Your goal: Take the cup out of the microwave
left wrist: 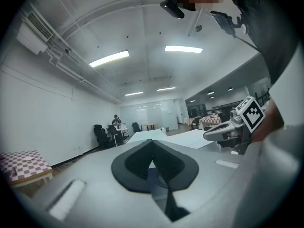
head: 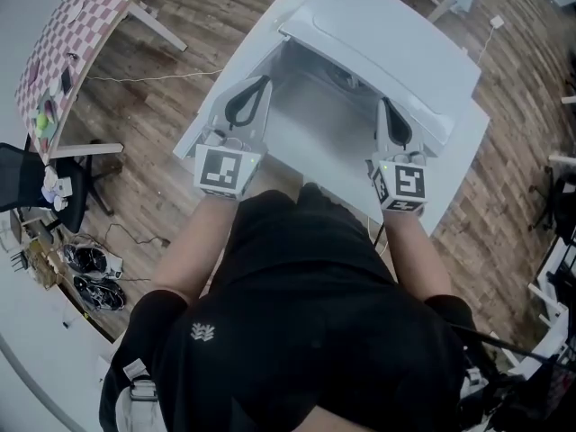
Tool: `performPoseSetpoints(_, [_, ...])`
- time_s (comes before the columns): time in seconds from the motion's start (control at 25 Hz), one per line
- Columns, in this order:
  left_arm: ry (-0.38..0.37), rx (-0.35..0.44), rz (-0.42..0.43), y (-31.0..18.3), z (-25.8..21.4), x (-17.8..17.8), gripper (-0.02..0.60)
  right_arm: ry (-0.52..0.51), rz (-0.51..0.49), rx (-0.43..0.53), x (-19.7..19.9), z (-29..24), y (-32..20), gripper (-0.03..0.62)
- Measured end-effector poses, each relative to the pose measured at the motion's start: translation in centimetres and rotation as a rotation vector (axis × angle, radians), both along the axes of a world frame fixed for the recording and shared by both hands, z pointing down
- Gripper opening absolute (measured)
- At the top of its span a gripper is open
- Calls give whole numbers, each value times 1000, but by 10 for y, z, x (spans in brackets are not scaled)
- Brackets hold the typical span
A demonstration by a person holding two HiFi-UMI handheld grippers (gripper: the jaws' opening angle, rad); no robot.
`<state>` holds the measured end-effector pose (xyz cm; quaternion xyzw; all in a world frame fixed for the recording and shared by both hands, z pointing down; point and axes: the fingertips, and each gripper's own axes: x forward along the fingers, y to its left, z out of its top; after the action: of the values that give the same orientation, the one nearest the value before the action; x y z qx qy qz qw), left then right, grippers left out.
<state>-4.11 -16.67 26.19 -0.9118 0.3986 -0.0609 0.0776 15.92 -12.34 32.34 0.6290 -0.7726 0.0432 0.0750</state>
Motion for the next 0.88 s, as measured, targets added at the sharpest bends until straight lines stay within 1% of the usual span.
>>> performPoseSetpoints(0.24, [27, -21, 25, -6, 8, 9, 0, 3, 0, -6, -3, 9, -9, 0])
performPoseSetpoints(0.4, [44, -51, 63, -11, 22, 16, 2, -7, -11, 0, -12, 15, -8, 0])
performPoseSetpoints(0.56, [58, -55, 95, -12, 31, 19, 0, -7, -5, -20, -22, 27, -6, 0])
performPoseSetpoints(0.68, [64, -53, 112, -14, 40, 19, 1, -4, 9, -30, -26, 38, -10, 0])
performPoseSetpoints(0.88, [55, -71, 125, -17, 55, 23, 1, -30, 34, -47, -27, 52, -19, 0])
